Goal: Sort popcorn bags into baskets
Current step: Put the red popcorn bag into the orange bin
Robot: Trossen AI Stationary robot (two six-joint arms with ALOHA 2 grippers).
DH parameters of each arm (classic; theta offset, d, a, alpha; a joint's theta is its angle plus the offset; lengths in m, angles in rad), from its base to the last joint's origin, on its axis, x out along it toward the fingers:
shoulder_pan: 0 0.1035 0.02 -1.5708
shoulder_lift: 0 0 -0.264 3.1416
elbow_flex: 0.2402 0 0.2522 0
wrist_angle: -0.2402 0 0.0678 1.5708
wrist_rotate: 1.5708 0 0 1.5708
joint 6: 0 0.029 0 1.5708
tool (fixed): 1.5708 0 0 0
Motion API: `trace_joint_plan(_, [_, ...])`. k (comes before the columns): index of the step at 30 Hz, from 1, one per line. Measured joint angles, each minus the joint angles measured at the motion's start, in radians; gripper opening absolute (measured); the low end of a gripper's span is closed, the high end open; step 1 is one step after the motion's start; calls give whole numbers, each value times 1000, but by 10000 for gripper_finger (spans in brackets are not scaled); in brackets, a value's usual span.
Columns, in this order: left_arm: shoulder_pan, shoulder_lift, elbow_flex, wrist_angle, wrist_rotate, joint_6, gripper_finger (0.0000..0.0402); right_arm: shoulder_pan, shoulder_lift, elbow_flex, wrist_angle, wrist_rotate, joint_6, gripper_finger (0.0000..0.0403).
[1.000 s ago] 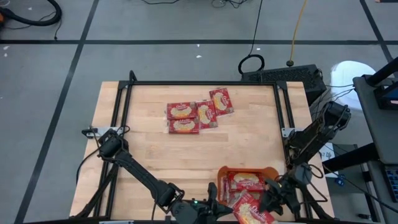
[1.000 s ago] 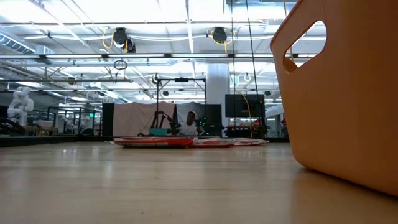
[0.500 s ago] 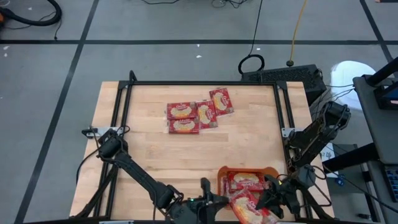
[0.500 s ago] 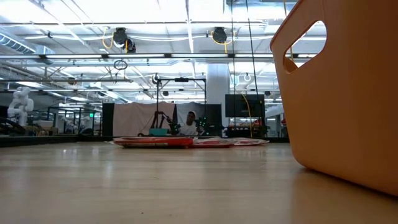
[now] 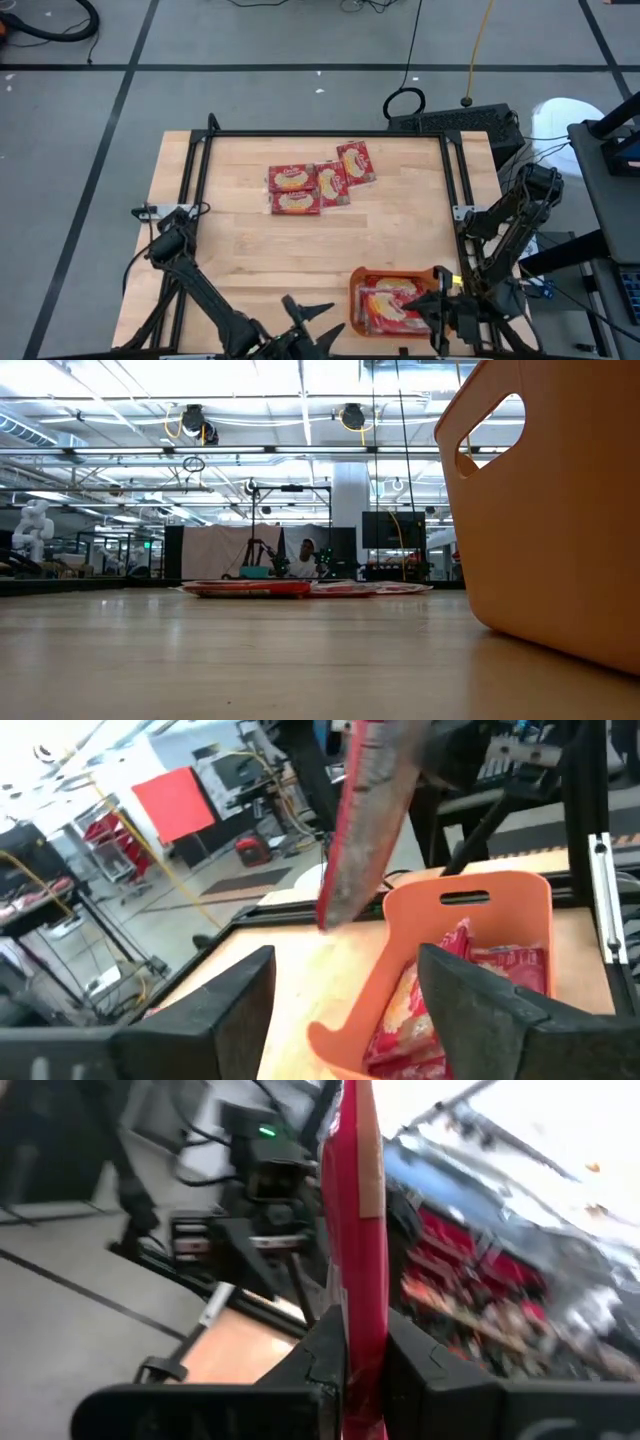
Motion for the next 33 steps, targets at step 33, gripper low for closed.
trace_joint_plan(33, [26,0,0,-143,59,-308,170,-89,-22,430,-1625,-333,1460,25])
